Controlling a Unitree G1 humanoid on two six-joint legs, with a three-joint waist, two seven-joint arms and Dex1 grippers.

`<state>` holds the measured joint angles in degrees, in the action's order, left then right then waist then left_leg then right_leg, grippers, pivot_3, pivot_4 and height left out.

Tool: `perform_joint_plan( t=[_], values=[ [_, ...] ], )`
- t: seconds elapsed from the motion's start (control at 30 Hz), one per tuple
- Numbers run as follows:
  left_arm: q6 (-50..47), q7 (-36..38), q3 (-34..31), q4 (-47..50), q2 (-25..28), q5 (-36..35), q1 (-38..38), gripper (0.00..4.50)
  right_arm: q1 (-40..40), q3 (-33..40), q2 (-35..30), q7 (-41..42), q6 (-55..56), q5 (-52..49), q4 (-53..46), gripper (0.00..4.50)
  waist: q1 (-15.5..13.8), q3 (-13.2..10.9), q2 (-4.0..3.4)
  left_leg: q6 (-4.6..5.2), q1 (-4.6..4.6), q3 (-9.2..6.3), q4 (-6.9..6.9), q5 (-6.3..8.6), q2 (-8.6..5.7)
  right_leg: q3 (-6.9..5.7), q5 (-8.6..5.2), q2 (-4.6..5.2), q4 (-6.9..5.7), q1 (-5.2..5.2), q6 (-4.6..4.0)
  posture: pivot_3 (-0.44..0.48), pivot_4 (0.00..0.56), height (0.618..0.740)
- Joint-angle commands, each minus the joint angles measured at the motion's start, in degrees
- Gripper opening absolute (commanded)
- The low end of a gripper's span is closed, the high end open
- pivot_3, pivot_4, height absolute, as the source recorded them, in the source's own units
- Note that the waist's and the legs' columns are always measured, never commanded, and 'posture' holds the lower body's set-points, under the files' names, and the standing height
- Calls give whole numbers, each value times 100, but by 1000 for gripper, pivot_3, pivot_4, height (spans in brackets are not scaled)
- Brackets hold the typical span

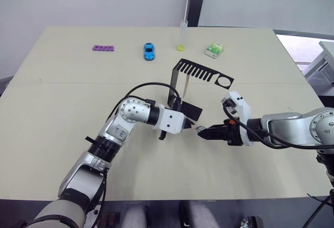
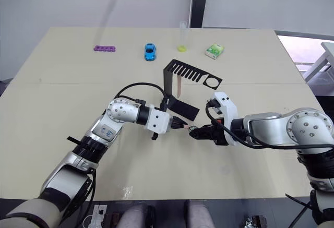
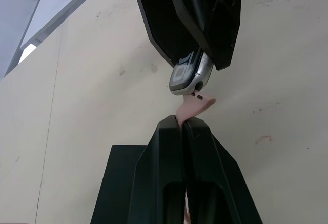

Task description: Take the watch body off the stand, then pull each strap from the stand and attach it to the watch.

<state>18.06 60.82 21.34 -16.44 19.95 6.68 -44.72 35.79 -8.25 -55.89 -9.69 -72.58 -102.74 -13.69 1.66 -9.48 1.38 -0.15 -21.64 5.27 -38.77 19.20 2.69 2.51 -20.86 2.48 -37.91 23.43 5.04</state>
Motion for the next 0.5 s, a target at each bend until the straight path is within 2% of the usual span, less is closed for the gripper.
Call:
perform_joint_plan(
  t=[0.03, 0.5],
  values=[
    [197, -55, 110, 231, -173, -74, -99, 0, 116, 219, -48, 131, 85, -74, -219, 1553, 0, 0, 0, 0, 0, 0, 0, 0, 0, 0, 0, 0, 0, 0, 0, 0, 150, 740],
    [196, -85, 145, 181, -229, -18, -98, 0, 164, 213, -159, 213, 48, -17, -212, 1553, -1, 0, 0, 0, 0, 0, 0, 0, 0, 0, 0, 0, 0, 0, 0, 0, 150, 740]
  ],
)
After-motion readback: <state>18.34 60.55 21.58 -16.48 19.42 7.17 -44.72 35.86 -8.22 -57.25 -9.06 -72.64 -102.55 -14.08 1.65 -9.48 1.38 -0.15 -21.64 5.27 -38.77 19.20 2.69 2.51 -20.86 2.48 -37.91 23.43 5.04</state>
